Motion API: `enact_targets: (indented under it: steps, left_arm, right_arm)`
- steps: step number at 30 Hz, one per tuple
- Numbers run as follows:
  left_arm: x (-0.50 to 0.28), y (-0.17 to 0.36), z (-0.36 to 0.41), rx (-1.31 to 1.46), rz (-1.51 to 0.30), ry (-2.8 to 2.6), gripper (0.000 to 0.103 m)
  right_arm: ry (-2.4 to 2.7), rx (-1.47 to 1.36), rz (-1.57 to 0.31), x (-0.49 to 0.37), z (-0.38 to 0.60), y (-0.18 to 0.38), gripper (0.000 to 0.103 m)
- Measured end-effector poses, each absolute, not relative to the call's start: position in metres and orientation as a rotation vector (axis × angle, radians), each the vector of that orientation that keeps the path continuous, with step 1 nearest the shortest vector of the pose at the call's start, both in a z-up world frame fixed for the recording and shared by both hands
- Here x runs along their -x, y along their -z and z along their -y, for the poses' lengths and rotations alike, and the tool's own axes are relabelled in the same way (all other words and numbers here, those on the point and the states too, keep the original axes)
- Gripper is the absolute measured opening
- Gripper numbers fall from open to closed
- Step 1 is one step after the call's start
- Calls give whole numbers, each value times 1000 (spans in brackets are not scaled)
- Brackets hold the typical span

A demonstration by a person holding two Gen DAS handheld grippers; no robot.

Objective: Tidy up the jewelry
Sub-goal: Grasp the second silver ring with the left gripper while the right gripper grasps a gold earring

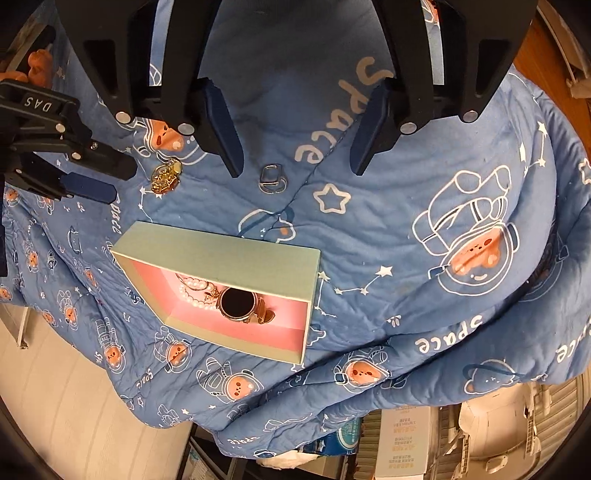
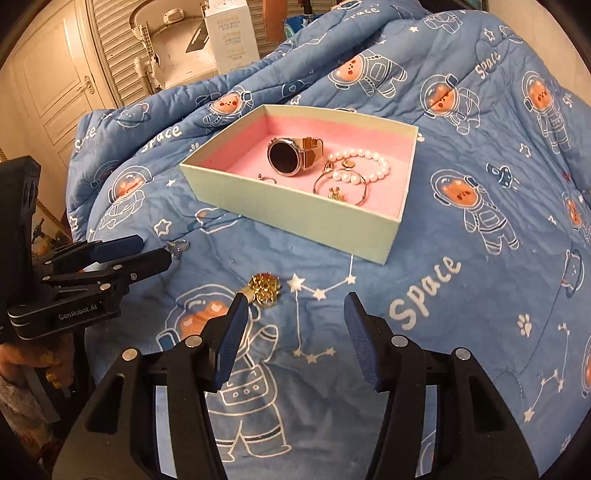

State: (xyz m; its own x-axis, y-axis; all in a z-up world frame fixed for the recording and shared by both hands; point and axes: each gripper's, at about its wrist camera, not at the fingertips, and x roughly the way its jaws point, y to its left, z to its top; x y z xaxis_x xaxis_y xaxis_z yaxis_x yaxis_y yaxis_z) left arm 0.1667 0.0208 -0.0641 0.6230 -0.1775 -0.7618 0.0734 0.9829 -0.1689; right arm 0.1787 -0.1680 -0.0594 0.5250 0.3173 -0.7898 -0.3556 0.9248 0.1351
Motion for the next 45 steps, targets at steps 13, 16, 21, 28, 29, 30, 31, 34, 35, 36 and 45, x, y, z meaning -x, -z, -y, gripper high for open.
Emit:
enact_targets:
  steps: [13, 16, 21, 28, 29, 30, 31, 34, 35, 36, 45]
  left_arm:
    - [-174, 71, -5, 75, -891, 171, 45]
    - [-176, 73, -4, 73, -892, 171, 41]
    - [-178, 75, -3, 60, -889, 176, 36]
    - [-181, 75, -1, 54, -889, 182, 30]
    - [-182, 76, -1, 55, -889, 182, 30]
    - [-182, 76, -1, 55, -890, 182, 29]
    - [-183, 76, -1, 56, -890, 182, 28]
    - [-183, 75, -1, 55, -888, 184, 24]
    - [-184, 75, -1, 54, -888, 185, 23]
    - [-184, 76, -1, 54, -888, 186, 22]
    - [-183, 74, 2, 46, -879, 193, 18]
  right_arm:
    - [-513, -21, -975, -164, 146, 69, 32]
    - [-527, -65, -1010, -170, 143, 76, 27]
    - [-510, -101, -1032, -182, 141, 84, 26]
    - [-472, -64, -1011, -193, 131, 85, 26]
    - [-468, -57, -1007, -195, 130, 85, 26]
    - [-465, -50, -1003, -196, 129, 85, 26]
    - [-462, -46, -1001, -198, 129, 86, 26]
    - [-450, -31, -996, -201, 128, 86, 17]
    - [-450, -34, -998, -201, 130, 87, 16]
    - [-450, -36, -998, -202, 131, 87, 14]
    - [-469, -54, -995, -202, 135, 87, 13]
